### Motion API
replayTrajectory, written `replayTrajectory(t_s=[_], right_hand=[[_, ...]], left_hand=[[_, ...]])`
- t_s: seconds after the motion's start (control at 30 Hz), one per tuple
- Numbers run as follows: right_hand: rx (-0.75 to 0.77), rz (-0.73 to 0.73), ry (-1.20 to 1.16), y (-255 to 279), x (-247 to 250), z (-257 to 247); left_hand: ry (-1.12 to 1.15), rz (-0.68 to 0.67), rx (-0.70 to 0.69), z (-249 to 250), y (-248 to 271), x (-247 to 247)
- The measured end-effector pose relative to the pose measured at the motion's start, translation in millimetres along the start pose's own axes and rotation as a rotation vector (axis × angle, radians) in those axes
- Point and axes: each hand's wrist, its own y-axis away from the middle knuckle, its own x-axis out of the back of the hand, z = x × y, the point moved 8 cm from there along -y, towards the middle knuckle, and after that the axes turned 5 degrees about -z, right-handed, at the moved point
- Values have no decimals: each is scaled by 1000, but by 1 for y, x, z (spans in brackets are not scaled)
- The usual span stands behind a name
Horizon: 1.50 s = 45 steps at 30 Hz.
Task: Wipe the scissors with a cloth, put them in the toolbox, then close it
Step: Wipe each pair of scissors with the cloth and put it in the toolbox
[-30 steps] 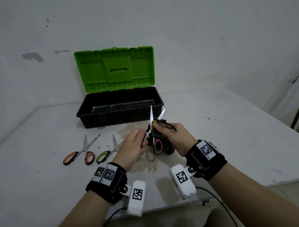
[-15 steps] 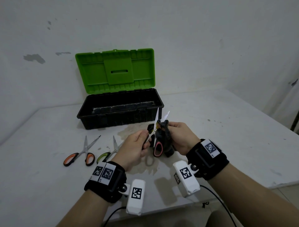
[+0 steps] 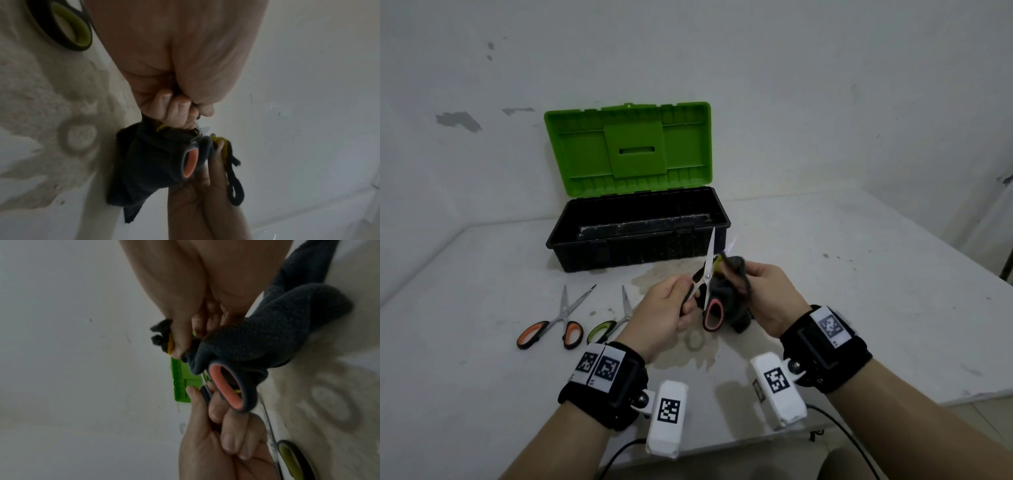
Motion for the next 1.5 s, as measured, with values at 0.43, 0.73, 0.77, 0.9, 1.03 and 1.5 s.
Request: replayTrajectory(t_s=[0.43, 0.73, 0.77, 0.9, 1.03, 1.5], right_hand=[[-53, 74, -3, -1, 4, -13], [96, 290, -143, -13, 56, -51], [113, 314, -157, -15, 67, -55], [81, 194, -155, -13, 67, -48], [-14, 57, -19, -4, 30, -16], [28, 91, 33, -8, 16, -19]], left_hand=[[-106, -45, -17, 2, -2, -5], [-112, -57, -17, 5, 6, -7], [-100, -47, -11, 3, 7, -4], [-51, -10, 4, -2, 7, 7], [-38, -16, 3, 2, 3, -1], [-106, -62, 11, 8, 3, -11]])
